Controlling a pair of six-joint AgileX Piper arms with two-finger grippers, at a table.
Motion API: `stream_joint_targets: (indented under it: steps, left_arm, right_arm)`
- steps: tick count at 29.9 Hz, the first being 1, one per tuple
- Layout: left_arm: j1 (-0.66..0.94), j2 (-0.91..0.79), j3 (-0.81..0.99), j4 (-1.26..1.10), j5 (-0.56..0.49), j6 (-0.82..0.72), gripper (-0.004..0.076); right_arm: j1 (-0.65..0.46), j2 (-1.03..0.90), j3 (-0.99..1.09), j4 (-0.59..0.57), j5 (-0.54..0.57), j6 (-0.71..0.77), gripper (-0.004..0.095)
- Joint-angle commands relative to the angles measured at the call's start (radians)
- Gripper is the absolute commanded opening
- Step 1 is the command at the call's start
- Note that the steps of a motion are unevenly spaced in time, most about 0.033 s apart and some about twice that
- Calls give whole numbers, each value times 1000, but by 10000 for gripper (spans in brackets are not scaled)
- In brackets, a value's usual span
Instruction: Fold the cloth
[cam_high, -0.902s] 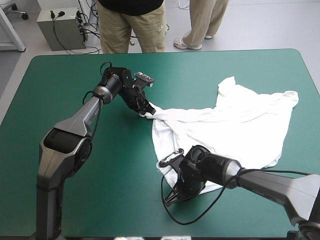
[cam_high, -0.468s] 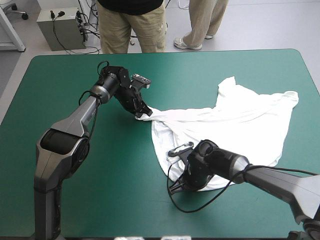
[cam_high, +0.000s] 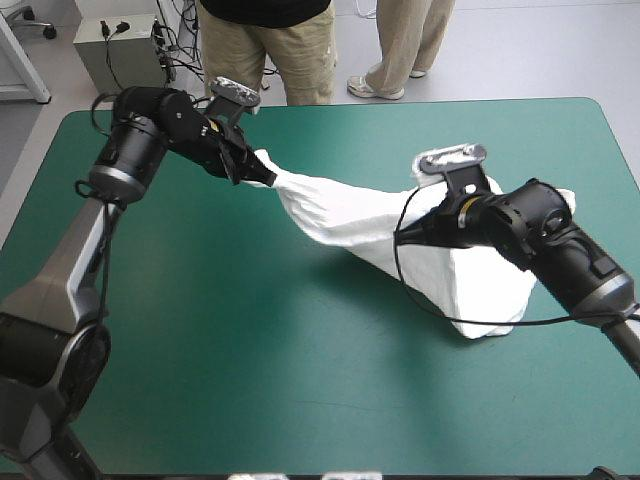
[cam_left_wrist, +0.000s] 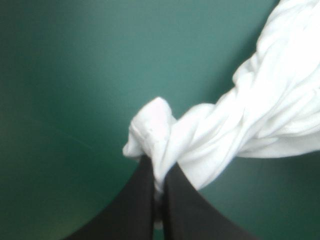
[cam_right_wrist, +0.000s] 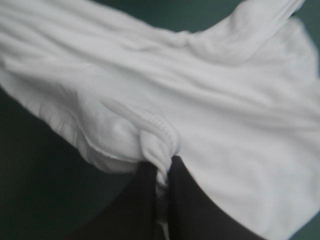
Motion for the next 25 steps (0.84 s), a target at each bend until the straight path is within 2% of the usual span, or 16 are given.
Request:
stream_joint_targets:
  steps: [1, 10, 20, 25]
  left_arm:
    - [2, -163, -27, -13, -92, -47, -9]
    - [-1, -421, -27, -1, -386, -106, -9]
    - [-1, -555, -27, 44, -720, -97, -9]
    - [-1, -577, -29, 36, -887, -69, -9]
  right_arm:
    - [-18, -35, -145, -158, -87, -15, -17]
    - [-18, -35, -403, -321, -266, -12, -17]
    - [-18, -35, -668, -363, -428, -63, -17]
    - [-18, -35, -790, -357, -447, -120, -17]
